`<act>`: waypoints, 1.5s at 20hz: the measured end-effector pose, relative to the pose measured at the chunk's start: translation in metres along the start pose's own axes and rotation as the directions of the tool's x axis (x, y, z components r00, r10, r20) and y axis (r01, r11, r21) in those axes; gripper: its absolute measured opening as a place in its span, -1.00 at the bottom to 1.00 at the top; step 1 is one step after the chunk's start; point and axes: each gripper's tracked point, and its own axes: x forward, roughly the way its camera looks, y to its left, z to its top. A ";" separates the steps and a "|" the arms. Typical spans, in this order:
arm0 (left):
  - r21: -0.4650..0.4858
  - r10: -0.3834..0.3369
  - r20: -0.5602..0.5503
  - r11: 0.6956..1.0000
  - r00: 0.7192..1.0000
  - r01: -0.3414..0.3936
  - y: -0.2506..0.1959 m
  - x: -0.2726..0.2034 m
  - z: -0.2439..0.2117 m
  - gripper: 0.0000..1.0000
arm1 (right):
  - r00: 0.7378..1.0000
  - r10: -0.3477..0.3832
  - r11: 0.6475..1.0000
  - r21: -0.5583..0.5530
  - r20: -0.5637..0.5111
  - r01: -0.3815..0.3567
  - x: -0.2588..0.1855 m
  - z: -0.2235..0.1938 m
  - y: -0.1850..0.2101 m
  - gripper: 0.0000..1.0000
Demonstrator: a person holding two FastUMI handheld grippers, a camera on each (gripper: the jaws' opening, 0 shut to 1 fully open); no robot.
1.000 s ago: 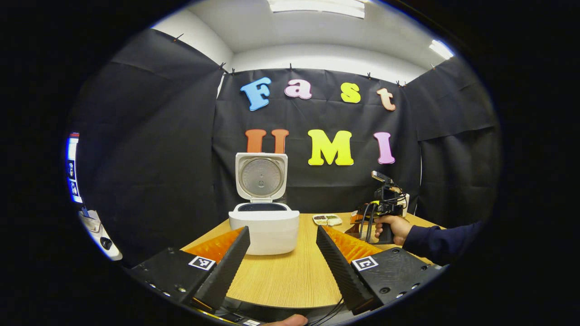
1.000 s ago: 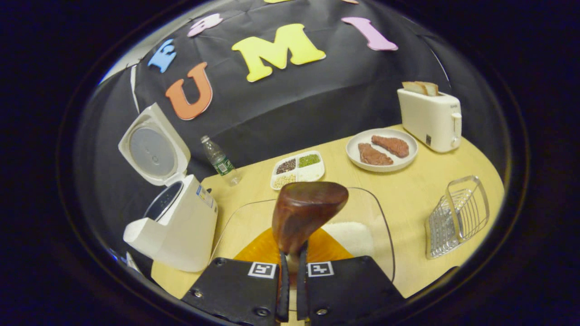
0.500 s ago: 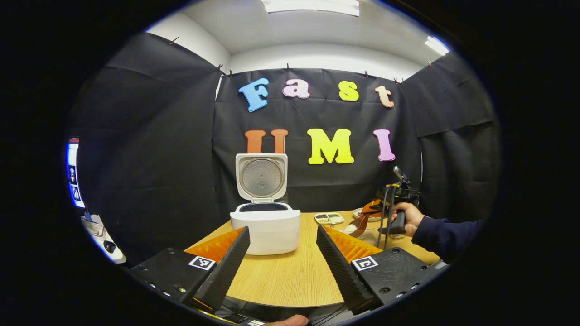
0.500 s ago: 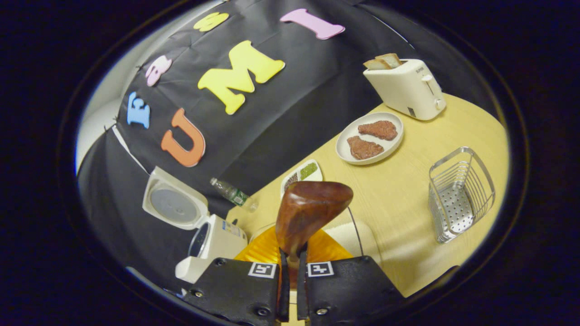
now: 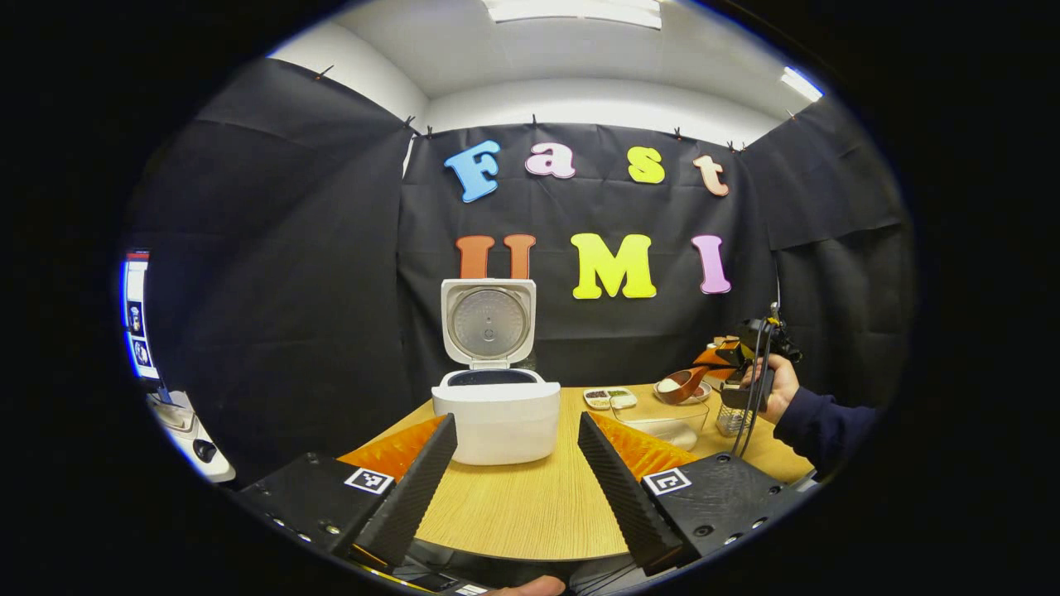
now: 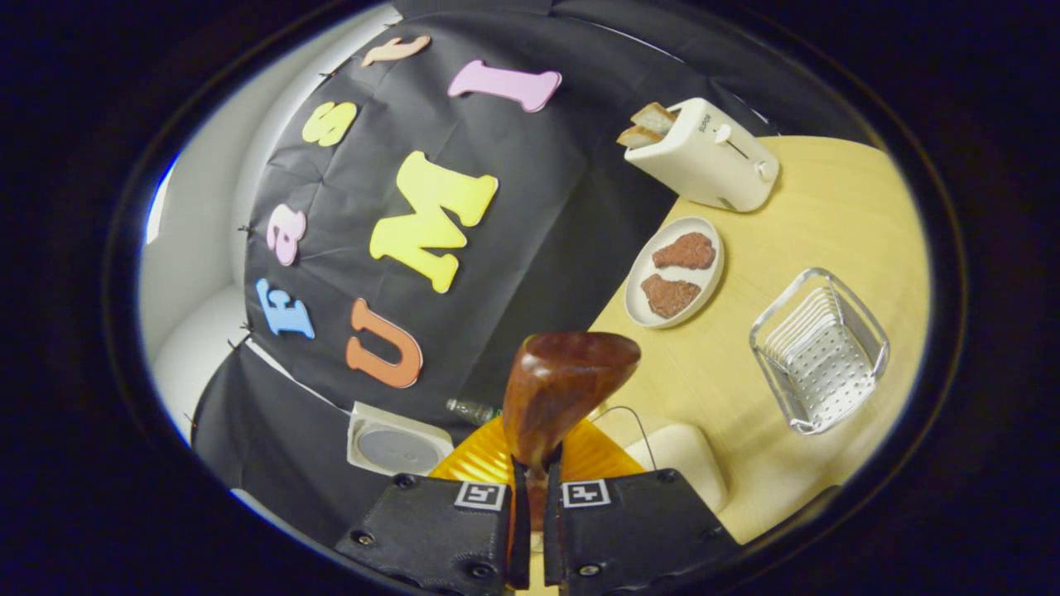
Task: Close the left gripper, press the button to open the rice cooker; take a wooden spoon from the chopstick holder with the right hand, scoop a spoonful of rice and pour it into the rice cooker, then put the wooden spoon back into the chopstick holder.
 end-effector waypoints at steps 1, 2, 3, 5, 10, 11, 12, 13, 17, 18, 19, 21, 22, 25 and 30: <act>0.002 0.002 -0.002 1.000 1.000 -0.002 0.000 0.001 0.001 0.89 | 0.999 0.032 0.998 0.049 -0.012 -0.031 -0.002 -0.001 0.007 -0.77; 0.004 0.006 -0.005 1.000 1.000 -0.006 -0.001 0.002 0.001 0.88 | 0.997 0.071 0.991 0.113 -0.029 -0.067 -0.002 -0.001 0.014 -0.77; 0.008 0.011 -0.011 1.000 1.000 -0.011 0.000 0.002 0.001 0.89 | 0.992 0.112 0.978 0.180 -0.050 -0.101 -0.001 -0.004 0.021 -0.78; 0.019 0.016 -0.009 1.000 1.000 -0.016 -0.002 0.003 0.005 0.89 | 0.975 0.204 0.937 0.308 -0.092 -0.167 -0.001 -0.010 0.040 -0.77; 0.027 0.023 -0.001 0.999 1.000 -0.023 0.000 0.001 0.010 0.88 | 0.953 0.267 0.920 0.334 -0.146 -0.206 0.011 -0.027 0.082 -0.78; 0.030 0.026 0.001 0.999 1.000 -0.026 0.002 0.000 0.012 0.89 | 0.950 0.269 0.925 0.316 -0.159 -0.209 0.014 -0.033 0.091 -0.78; 0.033 0.031 0.006 0.999 1.000 -0.031 0.006 -0.001 0.013 0.89 | 0.948 0.272 0.929 0.303 -0.166 -0.214 0.019 -0.037 0.101 -0.78; 0.034 0.036 0.007 0.999 0.999 -0.036 0.009 -0.001 0.015 0.90 | 0.946 0.275 0.932 0.288 -0.172 -0.219 0.025 -0.041 0.110 -0.78; 0.039 0.062 0.011 0.997 0.998 -0.062 0.025 -0.006 0.021 0.92 | 0.947 0.235 0.963 0.181 -0.217 -0.198 0.059 -0.070 0.143 -0.78; 0.040 0.071 0.015 0.997 0.997 -0.071 0.029 -0.008 0.024 0.92 | 0.945 0.232 0.967 0.159 -0.231 -0.199 0.069 -0.077 0.152 -0.78; 0.041 0.081 0.018 0.996 0.997 -0.081 0.033 -0.009 0.026 0.91 | 0.943 0.227 0.970 0.142 -0.244 -0.197 0.079 -0.084 0.160 -0.78; 0.033 0.110 0.026 0.993 0.994 -0.111 0.045 -0.013 0.030 0.91 | 0.938 0.206 0.978 0.100 -0.277 -0.185 0.102 -0.103 0.174 -0.78; 0.027 0.121 0.027 0.992 0.992 -0.122 0.049 -0.015 0.031 0.91 | 0.937 0.186 0.983 0.069 -0.295 -0.173 0.114 -0.113 0.177 -0.78; 0.023 0.167 0.025 0.986 0.986 -0.168 0.064 -0.018 0.034 0.91 | 0.934 0.128 0.989 -0.022 -0.334 -0.144 0.149 -0.143 0.188 -0.78; 0.009 0.200 0.020 0.980 0.980 -0.201 0.077 -0.022 0.035 0.91 | 0.923 0.039 0.974 -0.190 -0.383 -0.120 0.195 -0.189 0.200 -0.77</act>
